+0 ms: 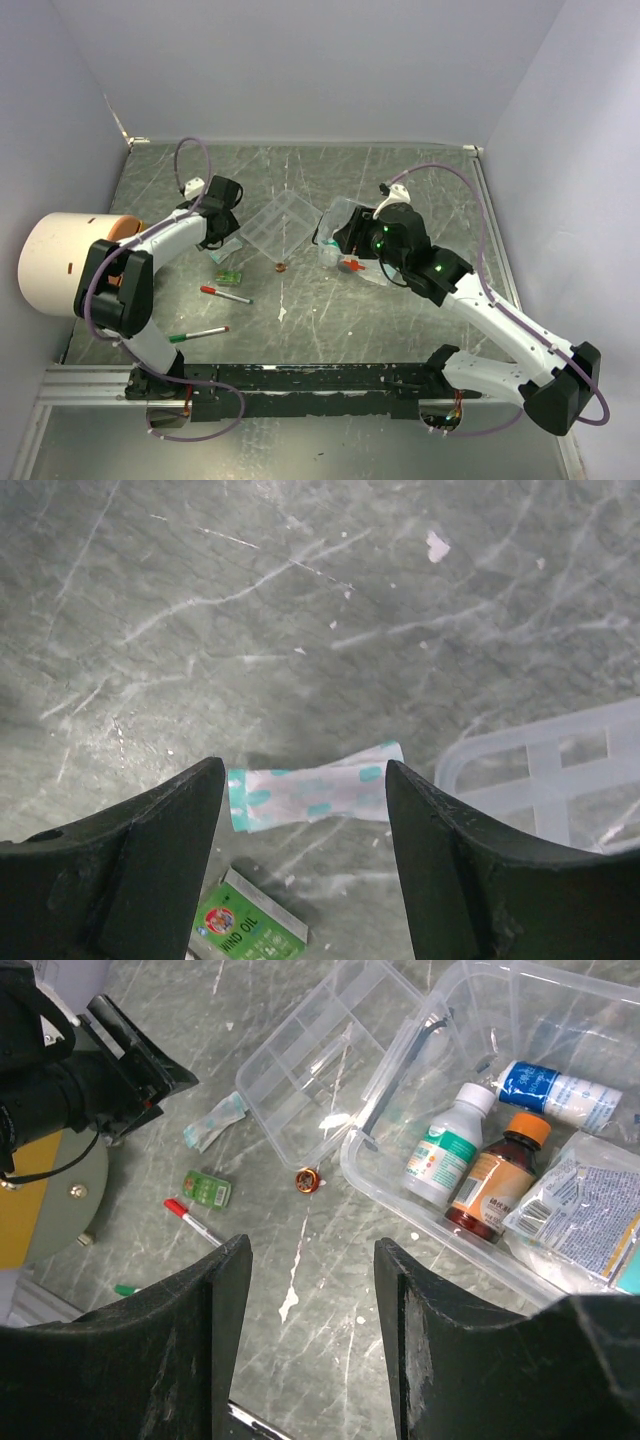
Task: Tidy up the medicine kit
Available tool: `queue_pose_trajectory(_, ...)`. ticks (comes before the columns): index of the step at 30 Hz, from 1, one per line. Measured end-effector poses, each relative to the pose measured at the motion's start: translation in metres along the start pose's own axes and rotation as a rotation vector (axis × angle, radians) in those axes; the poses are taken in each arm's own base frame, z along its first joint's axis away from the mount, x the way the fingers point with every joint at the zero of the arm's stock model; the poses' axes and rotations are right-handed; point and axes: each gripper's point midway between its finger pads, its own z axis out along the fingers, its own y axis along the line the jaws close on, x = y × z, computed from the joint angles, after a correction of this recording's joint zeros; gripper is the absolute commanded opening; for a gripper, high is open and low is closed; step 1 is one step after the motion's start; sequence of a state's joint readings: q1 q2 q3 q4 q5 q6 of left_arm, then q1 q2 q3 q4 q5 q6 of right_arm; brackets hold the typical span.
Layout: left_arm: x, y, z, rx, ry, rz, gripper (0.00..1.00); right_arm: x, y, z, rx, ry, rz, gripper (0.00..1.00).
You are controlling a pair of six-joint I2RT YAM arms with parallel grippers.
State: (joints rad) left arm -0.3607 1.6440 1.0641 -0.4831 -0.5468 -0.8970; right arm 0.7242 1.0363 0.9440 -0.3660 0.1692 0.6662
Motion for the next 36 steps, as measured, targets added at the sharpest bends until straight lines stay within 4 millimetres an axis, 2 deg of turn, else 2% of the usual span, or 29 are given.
queue_pose_trajectory(3,-0.001,0.004,0.007,-0.011,0.019,-0.007,0.78,0.001,0.000,0.001,0.002,0.004,0.005,0.52)
queue_pose_trajectory(8,0.009,0.007,0.008,-0.004,0.053,-0.001,0.82,0.005,-0.002,0.004,0.013,0.017,0.003,0.52)
queue_pose_trajectory(13,0.026,0.022,0.007,-0.027,0.095,0.018,0.78,0.006,-0.003,0.005,0.012,0.017,0.011,0.52)
queue_pose_trajectory(15,0.032,0.027,0.007,-0.036,0.108,0.019,0.74,0.009,-0.005,0.005,0.016,0.022,0.013,0.52)
queue_pose_trajectory(21,0.048,0.039,0.011,-0.056,0.140,0.026,0.47,0.014,-0.008,0.006,0.024,0.031,0.020,0.52)
queue_pose_trajectory(24,0.047,0.039,0.012,-0.055,0.132,0.024,0.35,0.012,-0.008,0.004,0.023,0.025,0.023,0.51)
queue_pose_trajectory(29,0.043,0.038,0.014,-0.053,0.113,0.022,0.08,0.011,-0.007,0.003,0.020,0.020,0.024,0.51)
queue_pose_trajectory(34,0.036,0.036,0.010,-0.037,0.091,0.016,0.07,0.011,-0.008,0.003,0.023,0.019,0.024,0.51)
queue_pose_trajectory(36,0.032,0.034,0.007,-0.025,0.079,0.006,0.15,0.011,-0.008,0.003,0.024,0.018,0.024,0.51)
